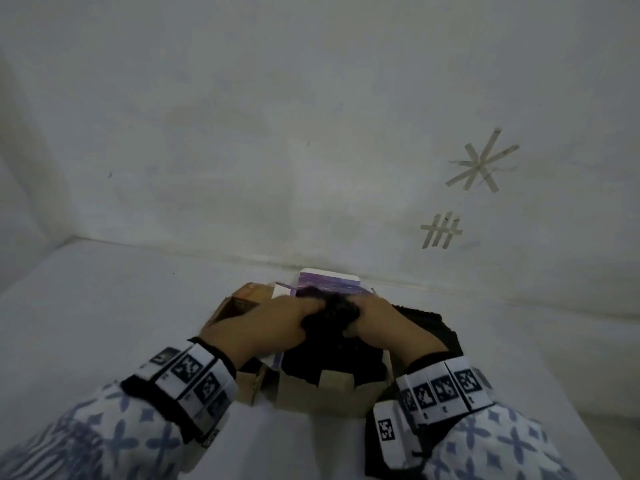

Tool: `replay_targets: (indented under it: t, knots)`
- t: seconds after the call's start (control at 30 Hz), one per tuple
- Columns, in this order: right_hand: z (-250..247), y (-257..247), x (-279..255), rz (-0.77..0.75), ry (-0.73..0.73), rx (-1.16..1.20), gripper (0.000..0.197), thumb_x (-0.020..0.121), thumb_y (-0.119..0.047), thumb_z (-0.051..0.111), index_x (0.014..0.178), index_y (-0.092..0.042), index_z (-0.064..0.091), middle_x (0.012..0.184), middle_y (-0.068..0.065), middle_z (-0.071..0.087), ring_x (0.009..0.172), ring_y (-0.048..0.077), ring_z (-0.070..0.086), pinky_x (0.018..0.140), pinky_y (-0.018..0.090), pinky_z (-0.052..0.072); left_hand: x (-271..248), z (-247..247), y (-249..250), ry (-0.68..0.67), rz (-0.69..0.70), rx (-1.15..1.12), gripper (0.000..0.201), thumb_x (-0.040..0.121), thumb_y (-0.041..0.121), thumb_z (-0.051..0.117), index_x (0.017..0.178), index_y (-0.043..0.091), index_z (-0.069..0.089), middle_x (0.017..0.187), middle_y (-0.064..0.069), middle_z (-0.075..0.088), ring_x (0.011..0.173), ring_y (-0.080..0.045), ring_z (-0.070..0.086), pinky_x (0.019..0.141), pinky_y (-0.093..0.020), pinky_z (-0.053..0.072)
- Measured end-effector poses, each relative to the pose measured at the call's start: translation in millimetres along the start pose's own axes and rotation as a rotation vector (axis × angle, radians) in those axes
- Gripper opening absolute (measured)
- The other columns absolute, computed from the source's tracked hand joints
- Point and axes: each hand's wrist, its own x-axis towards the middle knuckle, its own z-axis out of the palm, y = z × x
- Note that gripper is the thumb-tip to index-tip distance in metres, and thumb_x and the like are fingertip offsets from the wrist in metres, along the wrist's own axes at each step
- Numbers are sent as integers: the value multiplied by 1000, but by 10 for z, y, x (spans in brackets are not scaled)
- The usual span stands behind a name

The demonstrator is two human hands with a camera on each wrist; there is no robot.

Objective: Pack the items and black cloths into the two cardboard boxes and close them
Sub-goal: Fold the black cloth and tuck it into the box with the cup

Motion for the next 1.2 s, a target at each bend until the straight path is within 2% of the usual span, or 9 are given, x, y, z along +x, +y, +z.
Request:
replay_targets:
  t: [0.07,0.3,0.4,0.53,0.67,0.8,0.93,1.07,1.2]
  knots:
    - [-31,96,-61,89,-129,-74,20,77,-12,69,94,-20,63,111,6,58,106,26,57,80,29,46,23,140,84,-117,70,81,41,86,7,47,122,23,56,120,-8,63,107,-28,59,90,-39,49]
    - [47,174,-149,-57,-317,80,89,78,4,58,147,-35,16,151,-3,30,120,21,49,82,26,49,113,273,212,-367,81,206,31,90,11,46,119,12,58,123,-12,56,107,-32,53,92,-41,45]
    - [73,210,-147,-44,-338,-77,76,81,-4,60,143,-37,32,141,2,49,122,21,51,96,27,44,64,257,142,-390,9,-28,42,86,14,54,127,23,48,124,-7,57,106,-25,56,87,-31,45]
    - [-25,287,-133,36,-288,-388,35,81,-32,67,113,-20,63,113,6,67,101,23,62,86,35,50,19,197,153,-362,-26,-48,49,90,13,49,132,33,34,122,-8,58,107,-26,57,80,-29,41]
    - [211,224,-38,-10,-243,-666,45,89,-25,57,132,-21,47,99,13,65,96,31,62,78,36,47,79,266,185,-417,16,333,41,94,16,48,135,20,45,121,-12,59,106,-29,57,82,-30,41]
    - [544,173,-5,-43,-200,-559,58,91,-7,46,145,-14,25,124,17,58,110,32,59,88,39,47,106,401,189,-498,-65,482,35,93,29,54,124,13,58,121,-12,59,107,-30,56,95,-39,45]
    - [243,212,-9,-4,-278,-284,49,82,-11,60,125,-20,38,122,10,47,108,29,53,83,33,45,87,288,127,-386,-72,404,39,88,45,48,108,14,59,99,-8,54,93,-22,43,98,-40,28]
    - [99,176,-64,-124,-275,-755,61,90,-12,48,144,-30,27,91,10,54,100,32,56,88,38,39,105,228,58,-468,-121,350,25,92,21,42,88,7,63,91,-14,60,95,-30,54,116,-52,-1]
    - [358,188,-94,-98,-251,-960,30,90,-7,44,118,-11,56,80,8,57,98,29,61,113,48,22,126,383,25,-377,-69,659,24,91,19,48,112,13,60,117,-13,53,110,-33,49,113,-58,11]
